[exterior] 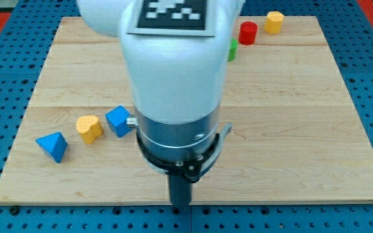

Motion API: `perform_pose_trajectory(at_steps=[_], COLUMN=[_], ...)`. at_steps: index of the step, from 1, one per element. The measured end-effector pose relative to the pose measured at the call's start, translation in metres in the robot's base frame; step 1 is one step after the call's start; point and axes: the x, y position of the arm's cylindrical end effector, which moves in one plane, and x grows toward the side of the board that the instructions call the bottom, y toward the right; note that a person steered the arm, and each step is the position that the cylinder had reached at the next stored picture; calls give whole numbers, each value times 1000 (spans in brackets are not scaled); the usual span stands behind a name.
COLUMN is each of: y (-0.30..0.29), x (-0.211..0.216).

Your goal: Separate red star and green circle from each other

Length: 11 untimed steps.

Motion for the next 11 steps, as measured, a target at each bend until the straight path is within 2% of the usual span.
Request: perform_pose_trajectory(at_steps=[2,3,5,6,7,8,11], y=[-71,-138,-204,-221,-223,-198,-76], x=[0,0,-56,-62,-91,-120,-133])
